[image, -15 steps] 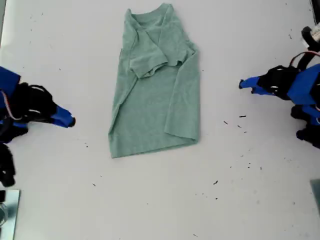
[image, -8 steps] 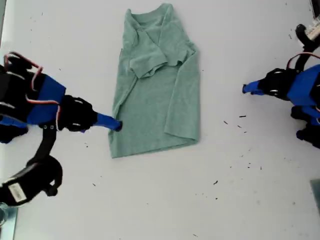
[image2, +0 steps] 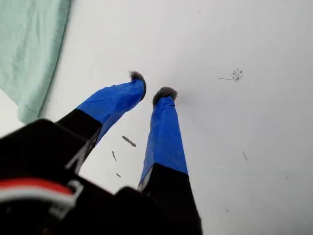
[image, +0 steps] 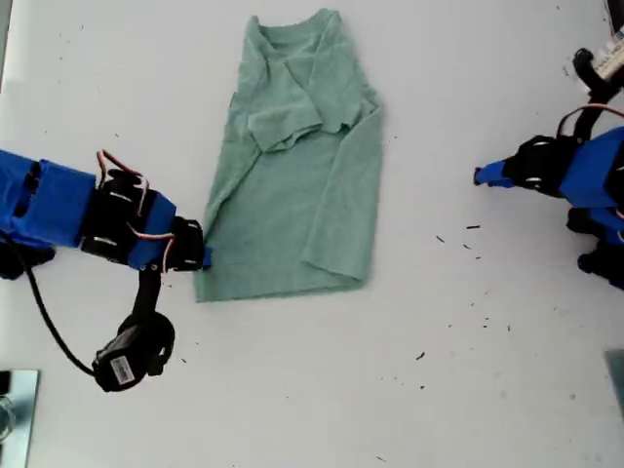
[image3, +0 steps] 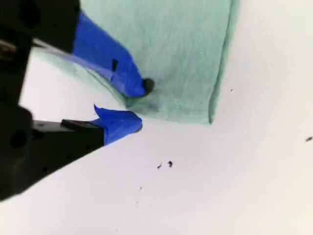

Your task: Fold t shirt

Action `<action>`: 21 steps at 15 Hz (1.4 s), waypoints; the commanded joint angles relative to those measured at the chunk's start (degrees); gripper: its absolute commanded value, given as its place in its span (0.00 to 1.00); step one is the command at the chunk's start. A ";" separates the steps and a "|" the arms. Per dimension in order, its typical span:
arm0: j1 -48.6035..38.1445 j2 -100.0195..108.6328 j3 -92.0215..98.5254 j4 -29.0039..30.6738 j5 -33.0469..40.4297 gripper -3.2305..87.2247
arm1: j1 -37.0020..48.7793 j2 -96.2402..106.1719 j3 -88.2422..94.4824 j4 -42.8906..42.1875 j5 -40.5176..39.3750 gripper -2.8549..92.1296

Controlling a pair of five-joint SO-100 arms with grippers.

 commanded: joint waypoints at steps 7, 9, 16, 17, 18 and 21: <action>-4.39 15.12 -14.94 7.29 5.63 0.19 | -0.79 0.35 2.90 -0.53 -0.97 0.09; -4.66 16.17 -15.56 10.28 6.06 0.40 | -0.79 0.35 2.90 -0.53 -0.97 0.09; -4.92 14.77 11.43 -2.72 4.22 0.39 | -2.02 0.35 2.90 -0.53 0.00 0.08; -4.75 12.57 16.88 -9.32 4.22 0.35 | -2.29 0.35 2.90 -0.53 0.09 0.08; -4.22 9.32 19.60 -15.29 4.66 0.25 | -2.64 0.35 2.90 -0.53 0.18 0.08; -2.20 -0.79 13.45 -18.72 4.92 0.03 | -3.08 0.35 2.90 -0.53 0.53 0.08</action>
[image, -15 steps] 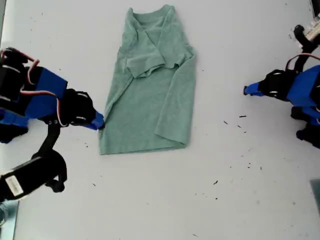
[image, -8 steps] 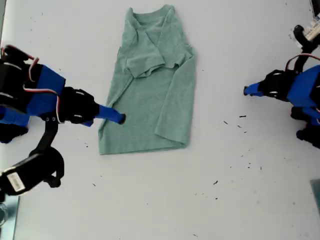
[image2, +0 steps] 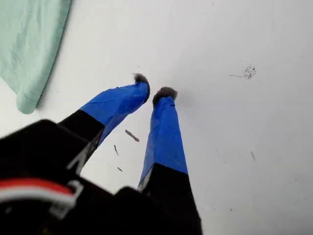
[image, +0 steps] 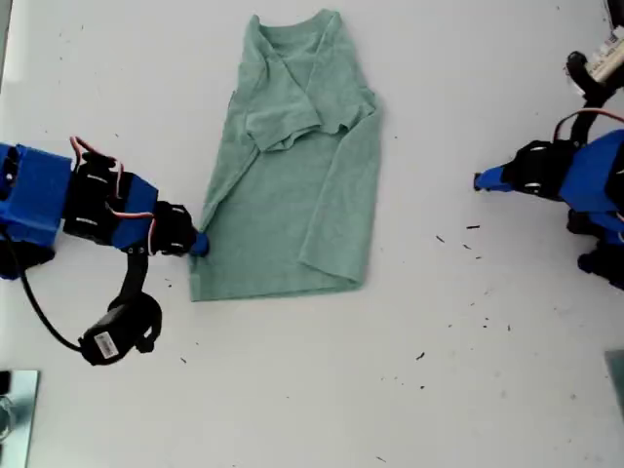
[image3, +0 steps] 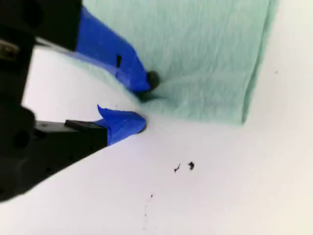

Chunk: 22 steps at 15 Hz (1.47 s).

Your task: Fold t shirt

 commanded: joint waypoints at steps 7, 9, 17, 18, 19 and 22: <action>-6.15 12.13 -27.25 30.32 0.35 0.03 | -0.79 0.35 2.90 -0.53 0.53 0.08; -5.19 4.31 -35.86 30.50 1.41 0.03 | -0.97 0.35 2.90 -0.53 0.18 0.08; -7.56 -42.01 -83.06 17.75 17.75 0.31 | -1.67 0.35 2.90 -0.53 0.44 0.08; -7.12 -45.44 -83.23 16.87 18.28 0.34 | -1.76 0.35 2.90 -0.53 0.53 0.08; -7.12 -46.49 -83.85 16.87 19.78 0.35 | -1.76 0.35 2.90 -0.53 0.62 0.08; -6.68 -18.72 -75.94 25.31 19.69 0.36 | -1.76 0.35 2.90 -0.53 0.44 0.08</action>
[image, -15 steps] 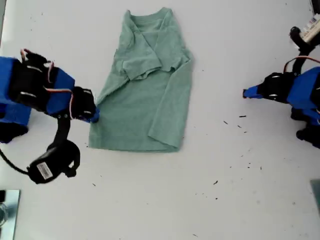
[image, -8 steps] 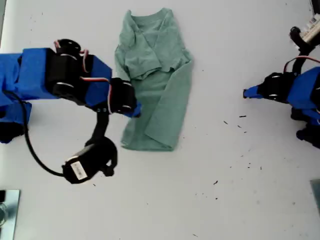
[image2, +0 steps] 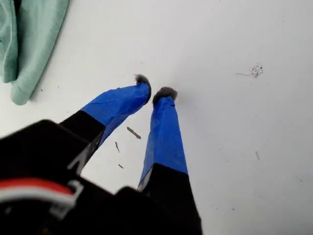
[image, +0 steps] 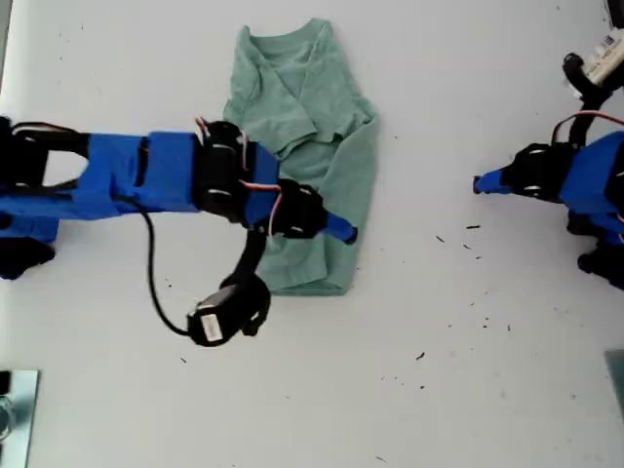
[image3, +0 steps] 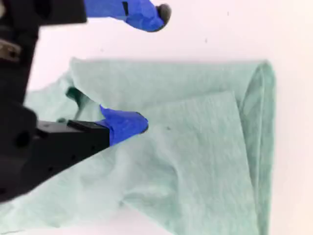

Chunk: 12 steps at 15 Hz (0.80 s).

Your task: Fold t shirt

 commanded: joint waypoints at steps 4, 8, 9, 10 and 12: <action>-4.75 71.81 61.44 -2.64 -5.10 0.28 | -0.26 0.35 2.90 -0.53 0.79 0.14; 1.05 108.19 111.09 -13.89 -19.69 0.03 | 1.14 0.35 2.90 -0.53 -1.32 0.09; 1.93 113.29 115.75 -15.82 -21.18 0.03 | 1.14 0.35 2.81 -0.53 -1.93 0.06; 2.29 108.81 114.87 -16.61 -22.41 0.03 | 0.88 0.35 2.81 -0.35 -2.46 0.06; 1.67 93.87 110.57 -18.28 -23.12 0.03 | -2.55 0.35 2.55 -0.44 -3.78 0.05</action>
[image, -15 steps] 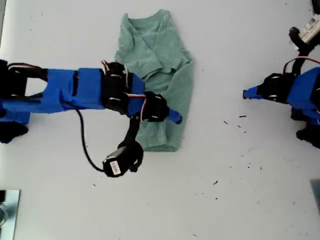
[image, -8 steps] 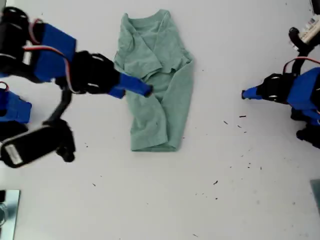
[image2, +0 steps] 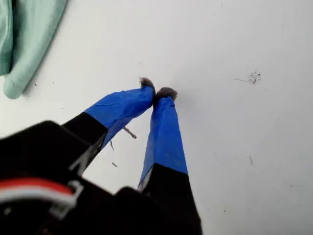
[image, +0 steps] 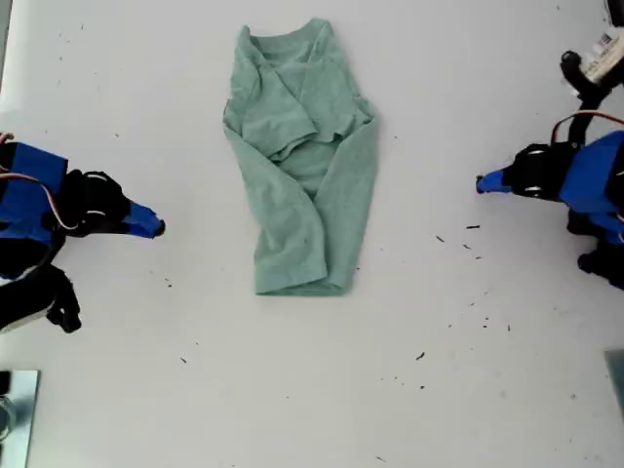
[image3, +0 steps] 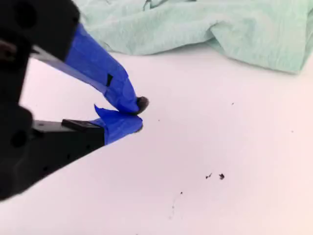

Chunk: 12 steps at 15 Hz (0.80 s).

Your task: Fold t shirt

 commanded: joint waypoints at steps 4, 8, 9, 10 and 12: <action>4.48 -24.35 -42.80 17.49 0.79 0.34 | -15.21 -21.71 -27.86 -6.42 5.63 0.24; 7.03 -54.93 -74.88 18.02 10.02 0.38 | -26.37 -77.43 -78.93 -0.79 5.54 0.36; 7.12 -61.17 -77.78 16.26 11.43 0.38 | -27.51 -84.73 -83.94 -0.18 5.98 0.36; 7.29 -67.50 -80.51 14.68 12.39 0.38 | -28.39 -90.79 -87.19 -0.62 6.24 0.35; 8.53 -78.57 -87.28 15.21 12.48 0.39 | -29.79 -101.34 -92.46 -0.97 6.42 0.34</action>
